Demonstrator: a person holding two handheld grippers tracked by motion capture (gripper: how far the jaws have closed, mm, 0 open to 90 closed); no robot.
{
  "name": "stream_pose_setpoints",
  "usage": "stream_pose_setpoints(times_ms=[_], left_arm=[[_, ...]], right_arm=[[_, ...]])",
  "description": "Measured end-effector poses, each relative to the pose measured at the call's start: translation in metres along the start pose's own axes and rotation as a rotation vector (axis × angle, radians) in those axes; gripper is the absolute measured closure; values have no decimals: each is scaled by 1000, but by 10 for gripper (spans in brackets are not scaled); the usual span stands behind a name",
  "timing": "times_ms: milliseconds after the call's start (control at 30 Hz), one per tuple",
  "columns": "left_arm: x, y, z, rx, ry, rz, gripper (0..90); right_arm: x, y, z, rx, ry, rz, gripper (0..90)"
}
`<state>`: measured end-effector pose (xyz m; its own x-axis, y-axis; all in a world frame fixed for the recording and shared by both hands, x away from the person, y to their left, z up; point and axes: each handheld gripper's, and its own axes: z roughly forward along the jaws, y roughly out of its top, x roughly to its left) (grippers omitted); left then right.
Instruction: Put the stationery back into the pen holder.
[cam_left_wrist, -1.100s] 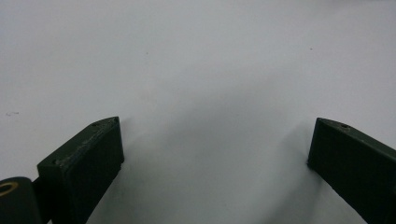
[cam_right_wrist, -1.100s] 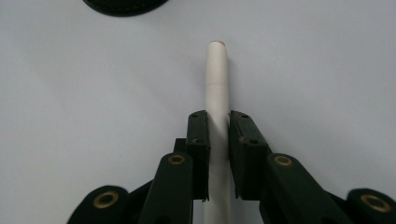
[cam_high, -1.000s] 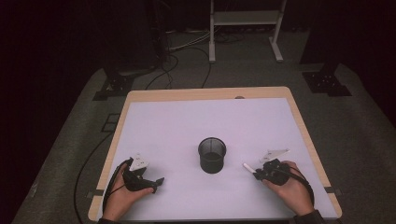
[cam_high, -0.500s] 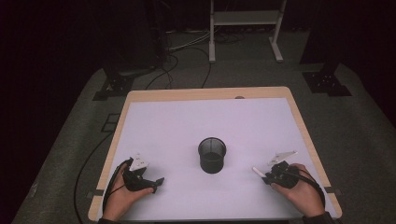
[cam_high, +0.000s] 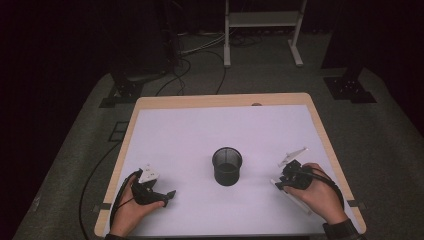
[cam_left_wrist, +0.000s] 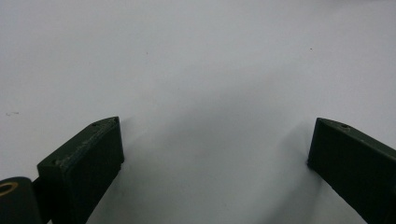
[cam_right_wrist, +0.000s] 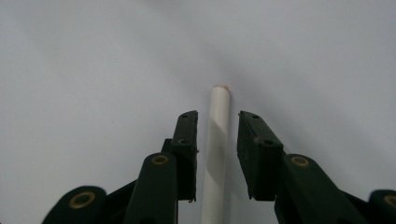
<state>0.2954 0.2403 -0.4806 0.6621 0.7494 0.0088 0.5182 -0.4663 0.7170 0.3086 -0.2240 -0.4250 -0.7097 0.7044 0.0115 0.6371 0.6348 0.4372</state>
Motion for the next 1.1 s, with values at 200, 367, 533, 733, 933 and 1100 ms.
stream_pose_setpoints(times_ms=[200, 367, 533, 733, 933, 1100], left_arm=[[0, 0, 0, -1, 0, -2, 25], [0, 0, 0, -1, 0, -2, 25], [0, 0, 0, -1, 1, 2, 25], [0, 0, 0, 0, 1, 3, 25], [0, 0, 0, -1, 1, 2, 25], [0, 0, 0, -1, 1, 2, 24]], right_arm=[[-1, 19, 13, 95, 7, -18, 691], [0, 24, 22, 159, 8, -24, 697], [-3, 25, 30, 185, 7, -30, 720], [-6, 27, 31, 199, 16, -18, 773], [-8, 23, 30, 166, 31, 6, 778], [-12, 19, 27, 111, 44, 28, 778]])
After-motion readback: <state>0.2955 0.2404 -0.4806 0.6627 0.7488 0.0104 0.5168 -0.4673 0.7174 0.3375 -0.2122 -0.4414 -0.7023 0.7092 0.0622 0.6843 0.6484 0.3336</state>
